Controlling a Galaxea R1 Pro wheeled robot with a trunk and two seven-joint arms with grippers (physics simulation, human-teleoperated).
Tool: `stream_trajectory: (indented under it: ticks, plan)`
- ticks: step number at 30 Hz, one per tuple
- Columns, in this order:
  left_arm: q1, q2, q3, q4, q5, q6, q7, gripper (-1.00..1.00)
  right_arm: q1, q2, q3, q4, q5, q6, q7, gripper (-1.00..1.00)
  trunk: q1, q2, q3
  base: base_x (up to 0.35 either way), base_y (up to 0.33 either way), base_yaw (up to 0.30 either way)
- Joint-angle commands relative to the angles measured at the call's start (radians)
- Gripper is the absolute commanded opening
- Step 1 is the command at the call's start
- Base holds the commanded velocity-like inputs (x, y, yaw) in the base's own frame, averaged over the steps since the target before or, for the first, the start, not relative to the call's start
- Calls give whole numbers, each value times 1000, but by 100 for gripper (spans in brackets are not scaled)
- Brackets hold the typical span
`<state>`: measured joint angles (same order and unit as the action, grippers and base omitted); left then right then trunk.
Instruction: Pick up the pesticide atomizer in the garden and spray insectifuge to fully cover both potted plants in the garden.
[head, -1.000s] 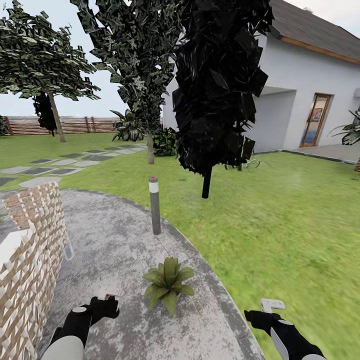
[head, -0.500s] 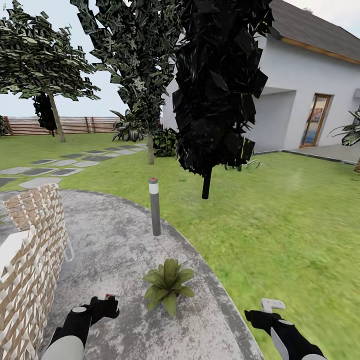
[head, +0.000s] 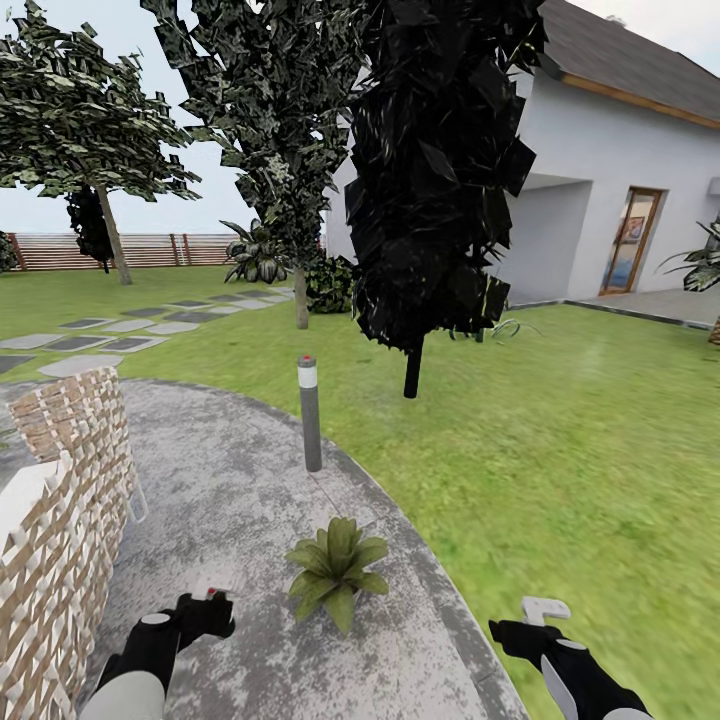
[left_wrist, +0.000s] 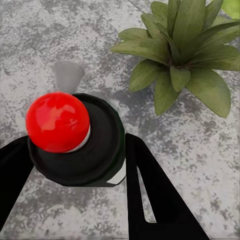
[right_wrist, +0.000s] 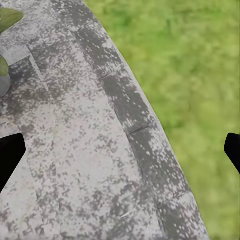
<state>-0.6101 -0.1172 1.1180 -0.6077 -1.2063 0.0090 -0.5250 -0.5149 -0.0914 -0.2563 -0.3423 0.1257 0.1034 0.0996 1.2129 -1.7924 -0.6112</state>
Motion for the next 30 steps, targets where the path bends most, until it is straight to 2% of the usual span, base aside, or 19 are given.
stream_trajectory:
  ticks: [1, 5, 8, 10, 12, 13, 14, 15, 16, 18, 20, 21, 22, 24, 25, 27, 30]
  plan:
    - [-3, -2, 7, -11, -3, 17, -7, -100, 0, 1, -8, -3, 11, 5, 8, 100, 0, -1, -1, 0, 0, 0]
    - [-3, -5, 4, -40, -3, 46, -9, -100, 0, 1, -6, -4, 13, 5, 6, 100, -12, 20, 8, 0, 0, 0]
    - [-4, -4, -22, -45, -3, 50, -9, -100, 0, 1, -5, -6, 15, 9, 10, 100, -23, 41, 18, 0, 0, 0]
    - [-4, -4, -70, -55, -2, 50, -9, -100, 0, -3, -6, -20, 17, 16, 12, 100, -31, 55, 24, 0, 0, 0]
    - [-5, -5, -129, -75, -2, 51, -19, -100, 0, -17, -4, -97, 20, 25, 14, 100, -38, 69, 30, 0, 0, 0]
    - [-5, -5, -158, -85, -2, 51, -25, -100, 0, -20, -4, -162, 20, 46, 15, 100, -42, 76, 33, 0, 0, 0]
    - [-5, -5, -196, -96, -2, 52, -31, -100, 0, -24, -3, -253, 21, 96, 18, 100, -42, 76, 33, 0, 0, 0]
    - [-5, -6, -217, -102, -2, 53, -34, -100, 0, -26, -2, -303, 21, 142, 32, 100, -42, 76, 33, 0, 0, 0]
    - [-6, -7, -247, -107, -1, 59, -36, -100, 0, -28, -2, -355, 21, 216, 94, 100, -42, 76, 33, 0, 0, 0]
    - [-8, -14, -290, -113, 0, 73, -37, -100, 0, -40, -1, -396, 25, 292, 271, 100, -42, 76, 33, 0, 0, 0]
    - [-8, -24, -307, -123, 3, 77, -39, -100, 0, -50, -1, -408, 34, 311, 364, 100, -42, 76, 33, 0, 0, 0]
    - [-8, -27, -311, -127, 6, 78, -39, -100, 0, -53, -1, -411, 38, 315, 387, 100, -42, 76, 33, 0, 0, 0]
    - [-8, -29, -314, -129, 27, 79, -39, -100, 0, -55, 0, -413, 41, 318, 402, 100, -42, 76, 33, 21, 0, 0]
    - [-8, -30, -317, -131, 80, 80, -38, -100, 0, -55, 23, -416, 43, 320, 410, 100, -42, 76, 33, 144, -103, 0]
    - [-8, -30, -317, -131, 92, 80, -38, -100, 0, -54, 43, -420, 44, 320, 411, 100, -42, 76, 33, 205, -165, 0]
    - [-8, -30, -317, -131, 108, 80, -38, -100, 0, -54, 86, -426, 44, 321, 412, 100, -42, 76, 33, 229, -189, 0]
    - [-8, -30, -317, -130, 114, 80, -38, -100, 0, -53, 104, -428, 44, 321, 411, 100, -42, 76, 33, 246, -201, 0]
